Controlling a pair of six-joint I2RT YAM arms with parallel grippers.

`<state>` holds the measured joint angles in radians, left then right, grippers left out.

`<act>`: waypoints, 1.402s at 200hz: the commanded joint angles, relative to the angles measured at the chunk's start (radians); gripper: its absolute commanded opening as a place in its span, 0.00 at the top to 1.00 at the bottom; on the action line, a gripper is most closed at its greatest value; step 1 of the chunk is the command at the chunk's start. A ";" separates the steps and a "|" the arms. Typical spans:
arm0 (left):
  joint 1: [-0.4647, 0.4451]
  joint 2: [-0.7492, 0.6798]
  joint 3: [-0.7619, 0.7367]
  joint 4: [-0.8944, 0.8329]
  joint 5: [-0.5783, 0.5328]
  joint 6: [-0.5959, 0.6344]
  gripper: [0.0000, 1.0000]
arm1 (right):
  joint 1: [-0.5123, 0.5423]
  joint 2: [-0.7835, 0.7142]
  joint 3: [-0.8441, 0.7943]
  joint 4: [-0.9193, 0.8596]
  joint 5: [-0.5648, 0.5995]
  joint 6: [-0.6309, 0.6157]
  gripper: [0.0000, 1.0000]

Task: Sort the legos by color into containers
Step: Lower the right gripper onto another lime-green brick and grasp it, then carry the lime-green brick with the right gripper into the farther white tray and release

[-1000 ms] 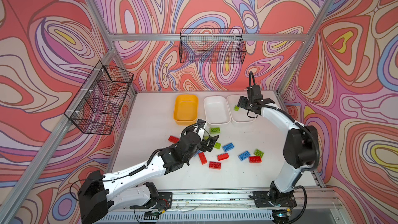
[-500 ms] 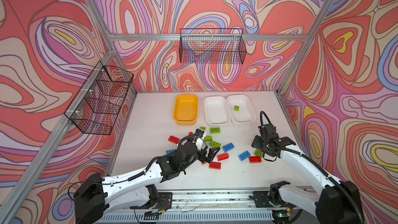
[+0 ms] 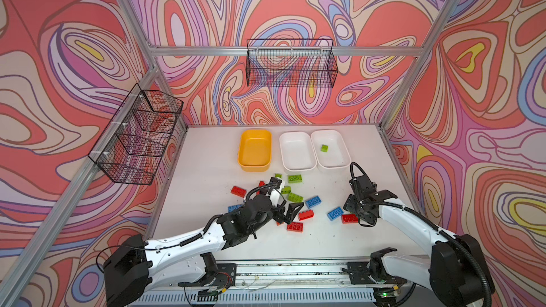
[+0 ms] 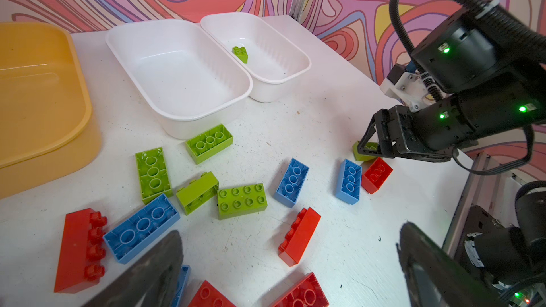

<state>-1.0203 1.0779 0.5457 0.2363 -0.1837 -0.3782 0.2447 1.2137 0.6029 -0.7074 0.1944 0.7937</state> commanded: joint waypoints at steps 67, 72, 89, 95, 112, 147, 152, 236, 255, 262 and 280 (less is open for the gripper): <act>-0.003 0.026 -0.012 0.016 -0.052 0.000 0.00 | 0.004 0.108 0.027 0.098 -0.018 -0.034 0.52; -0.003 0.028 -0.010 0.017 -0.054 0.001 0.00 | 0.004 0.111 0.030 0.099 -0.016 -0.038 0.54; -0.003 0.036 0.000 0.009 -0.054 0.006 0.00 | 0.004 0.123 0.051 0.094 -0.008 -0.052 0.58; -0.003 0.038 0.005 0.003 -0.054 0.007 0.00 | 0.005 0.125 0.060 0.091 -0.007 -0.056 0.59; -0.003 0.041 0.018 -0.011 -0.054 0.011 0.00 | 0.005 0.117 0.100 0.078 -0.008 -0.070 0.61; -0.003 0.057 0.054 -0.030 -0.045 0.023 0.00 | 0.004 0.109 0.273 0.040 0.016 -0.124 0.61; -0.003 0.061 0.062 -0.033 -0.046 0.024 0.00 | 0.005 0.116 0.306 0.041 0.015 -0.133 0.61; -0.002 0.212 0.209 -0.117 -0.102 0.005 0.00 | -0.019 0.665 0.893 0.143 -0.006 -0.287 0.59; -0.001 0.223 0.233 -0.147 -0.179 -0.004 0.00 | -0.027 0.776 0.981 0.145 -0.006 -0.301 0.59; -0.001 0.222 0.236 -0.150 -0.199 -0.003 0.00 | -0.032 0.806 0.999 0.155 -0.015 -0.303 0.59; 0.002 0.217 0.241 -0.153 -0.224 0.016 0.00 | -0.042 0.870 1.029 0.169 -0.015 -0.307 0.58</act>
<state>-1.0203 1.2976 0.7540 0.1234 -0.3244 -0.3706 0.2180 2.0308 1.5818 -0.5472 0.1818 0.5121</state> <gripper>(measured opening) 0.999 0.497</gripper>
